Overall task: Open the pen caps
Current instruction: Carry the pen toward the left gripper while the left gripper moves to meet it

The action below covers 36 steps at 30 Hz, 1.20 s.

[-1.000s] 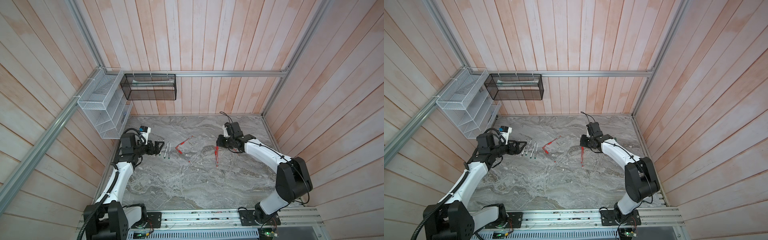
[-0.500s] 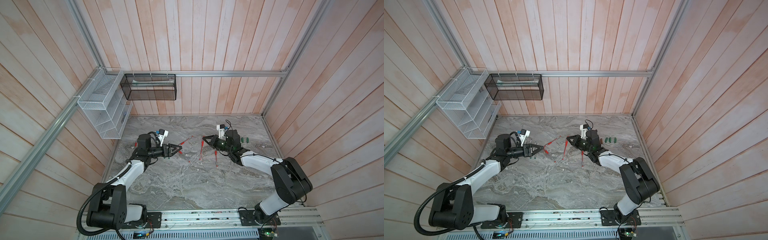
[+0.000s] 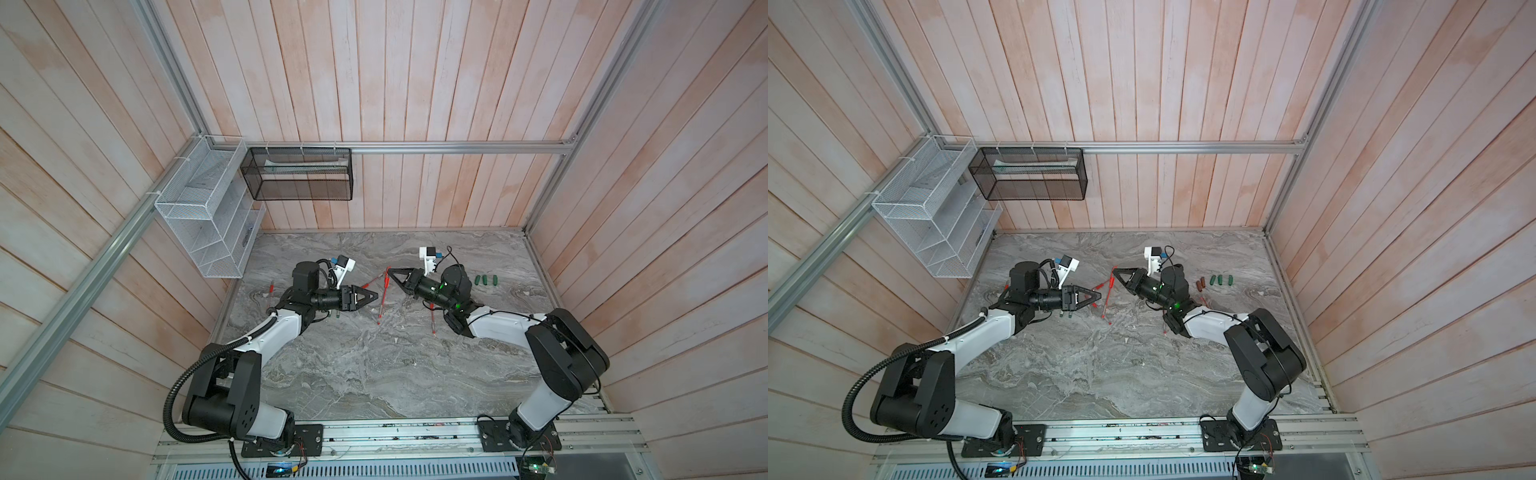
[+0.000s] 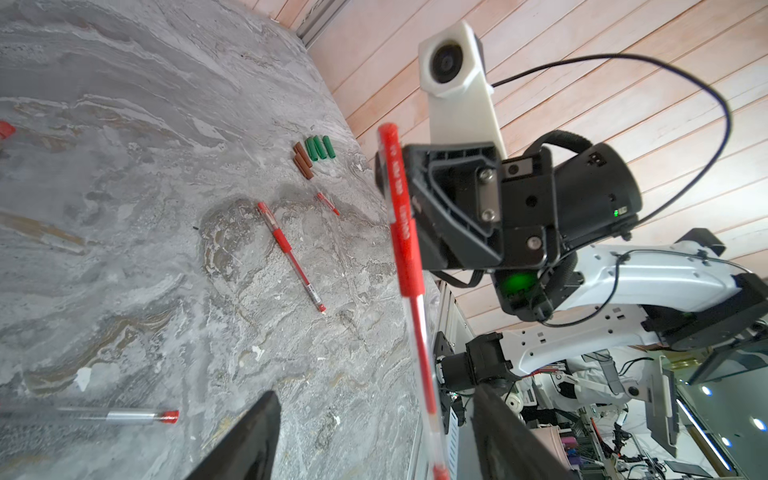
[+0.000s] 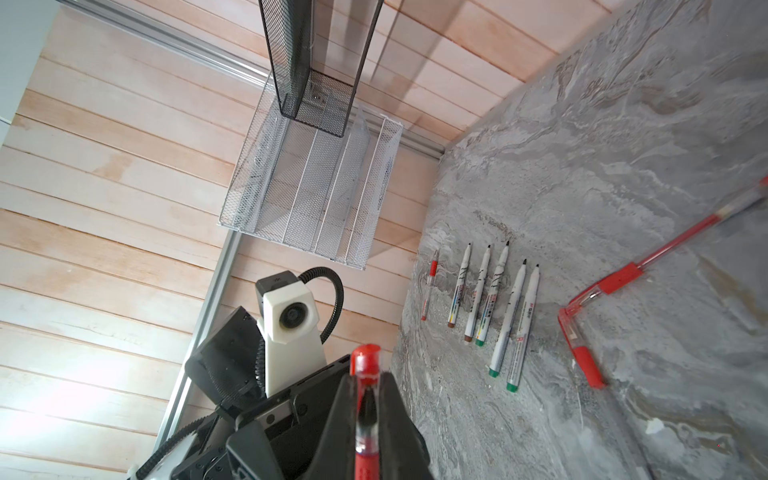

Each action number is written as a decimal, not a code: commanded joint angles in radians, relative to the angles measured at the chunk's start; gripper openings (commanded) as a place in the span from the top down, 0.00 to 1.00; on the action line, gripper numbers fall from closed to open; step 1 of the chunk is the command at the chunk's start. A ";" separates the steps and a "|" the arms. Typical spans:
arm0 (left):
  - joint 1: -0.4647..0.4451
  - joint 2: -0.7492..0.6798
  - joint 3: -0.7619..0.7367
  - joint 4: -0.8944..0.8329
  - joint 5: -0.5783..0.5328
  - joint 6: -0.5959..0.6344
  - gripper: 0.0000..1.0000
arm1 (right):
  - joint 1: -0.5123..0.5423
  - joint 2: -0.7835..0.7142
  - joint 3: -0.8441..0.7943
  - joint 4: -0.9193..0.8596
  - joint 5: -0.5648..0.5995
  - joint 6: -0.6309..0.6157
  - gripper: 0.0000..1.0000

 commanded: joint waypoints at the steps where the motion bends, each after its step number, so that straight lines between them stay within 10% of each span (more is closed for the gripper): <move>1: -0.014 0.025 0.045 0.020 0.059 -0.011 0.33 | 0.017 0.024 0.025 0.067 0.003 0.034 0.90; 24: -0.047 0.025 0.054 -0.048 0.036 0.045 0.96 | 0.040 0.026 0.050 0.061 -0.004 0.004 0.80; 36: -0.047 0.002 0.011 -0.012 0.059 0.058 1.00 | 0.033 0.056 0.072 0.027 -0.040 -0.024 0.78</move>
